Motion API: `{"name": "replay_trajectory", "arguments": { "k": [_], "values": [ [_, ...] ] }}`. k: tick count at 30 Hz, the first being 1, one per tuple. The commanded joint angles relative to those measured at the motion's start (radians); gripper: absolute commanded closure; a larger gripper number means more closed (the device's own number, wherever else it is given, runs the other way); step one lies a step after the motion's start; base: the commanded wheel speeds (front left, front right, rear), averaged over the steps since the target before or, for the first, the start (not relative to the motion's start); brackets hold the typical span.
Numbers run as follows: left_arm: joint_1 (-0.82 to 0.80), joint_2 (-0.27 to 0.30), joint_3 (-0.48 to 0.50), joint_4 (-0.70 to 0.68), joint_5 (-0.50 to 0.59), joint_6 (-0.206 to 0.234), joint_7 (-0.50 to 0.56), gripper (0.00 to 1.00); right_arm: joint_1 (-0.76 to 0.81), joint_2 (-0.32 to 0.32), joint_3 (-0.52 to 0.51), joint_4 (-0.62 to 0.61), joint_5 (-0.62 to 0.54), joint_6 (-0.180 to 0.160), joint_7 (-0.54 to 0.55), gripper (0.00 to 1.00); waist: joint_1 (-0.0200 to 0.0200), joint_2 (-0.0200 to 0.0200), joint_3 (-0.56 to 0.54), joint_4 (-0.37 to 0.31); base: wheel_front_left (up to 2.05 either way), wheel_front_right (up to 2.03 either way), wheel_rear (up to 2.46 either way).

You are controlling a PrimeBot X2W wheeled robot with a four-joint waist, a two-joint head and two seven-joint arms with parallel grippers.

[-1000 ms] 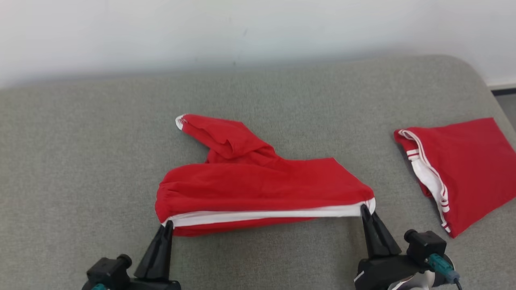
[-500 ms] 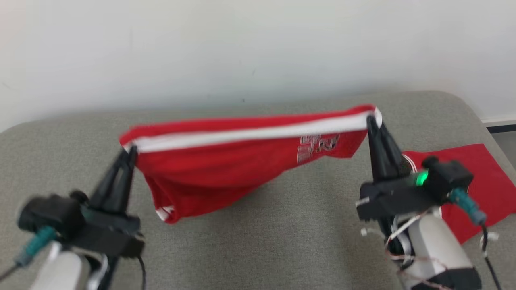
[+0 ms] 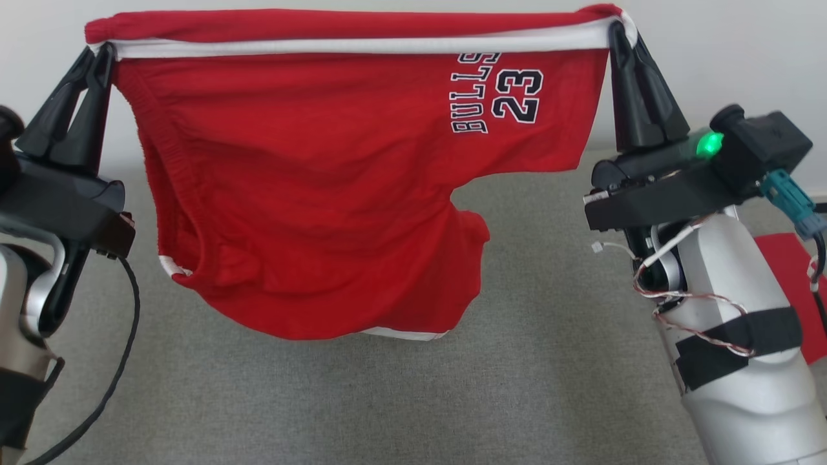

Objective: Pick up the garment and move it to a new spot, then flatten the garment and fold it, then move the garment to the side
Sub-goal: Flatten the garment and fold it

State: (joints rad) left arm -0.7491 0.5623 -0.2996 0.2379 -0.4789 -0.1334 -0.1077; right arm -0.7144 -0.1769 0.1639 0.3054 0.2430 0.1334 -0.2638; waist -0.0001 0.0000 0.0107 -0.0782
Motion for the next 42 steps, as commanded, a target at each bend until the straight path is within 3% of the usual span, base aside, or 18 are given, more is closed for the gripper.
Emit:
{"name": "replay_trajectory", "arguments": {
  "k": [1, 9, 12, 17, 21, 26, 29, 42],
  "values": [
    [-0.009, 0.018, 0.003, 0.018, -0.004, 0.005, 0.007, 1.00, -0.009, -0.018, -0.008, 0.009, -0.004, -0.006, 0.000, 1.00, 0.0001, 0.0000, 0.025, 0.003, 0.00, 0.00, 0.00],
    [-0.167, 0.002, -0.071, 0.133, -0.002, 0.005, 0.055, 1.00, -0.200, -0.043, 0.018, 0.119, -0.059, -0.005, 0.000, 1.00, 0.0001, 0.0000, 0.232, 0.022, 0.00, 0.00, 0.00],
    [-0.289, -0.005, -0.089, 0.186, 0.047, 0.006, 0.017, 1.00, -0.326, -0.062, 0.011, 0.154, -0.104, -0.005, 0.000, 1.00, 0.0001, 0.0000, 0.321, 0.027, 0.00, 0.00, 0.00],
    [-0.484, -0.020, -0.103, 0.291, 0.120, 0.015, -0.087, 1.00, -0.532, -0.102, -0.104, 0.194, -0.191, -0.009, 0.000, 1.00, 0.0001, 0.0000, 0.432, 0.035, 0.00, 0.00, 0.00],
    [-0.559, -0.046, -0.128, 0.372, 0.126, 0.011, -0.132, 1.00, -0.589, -0.114, -0.133, 0.184, -0.235, -0.009, 0.000, 1.00, 0.0001, 0.0000, 0.461, 0.041, 0.00, 0.00, 0.00],
    [-0.493, -0.091, -0.183, 0.413, 0.093, 0.006, -0.153, 1.00, -0.465, -0.093, -0.123, 0.140, -0.204, -0.009, 0.000, 1.00, 0.0001, 0.0000, 0.463, 0.037, 0.00, 0.00, 0.00],
    [-0.367, -0.125, -0.205, 0.348, 0.051, 0.005, -0.157, 1.00, -0.285, -0.084, -0.125, 0.062, -0.157, -0.006, 0.000, 1.00, 0.0001, 0.0000, 0.437, 0.034, 0.00, 0.00, 0.00],
    [0.277, -0.260, -0.063, 0.184, -0.016, 0.005, -0.157, 1.00, 0.371, 0.003, -0.170, -0.081, -0.072, -0.005, 0.000, 1.00, 0.0001, 0.0000, 0.214, 0.025, 0.00, 0.00, 0.00]
  ]
}}
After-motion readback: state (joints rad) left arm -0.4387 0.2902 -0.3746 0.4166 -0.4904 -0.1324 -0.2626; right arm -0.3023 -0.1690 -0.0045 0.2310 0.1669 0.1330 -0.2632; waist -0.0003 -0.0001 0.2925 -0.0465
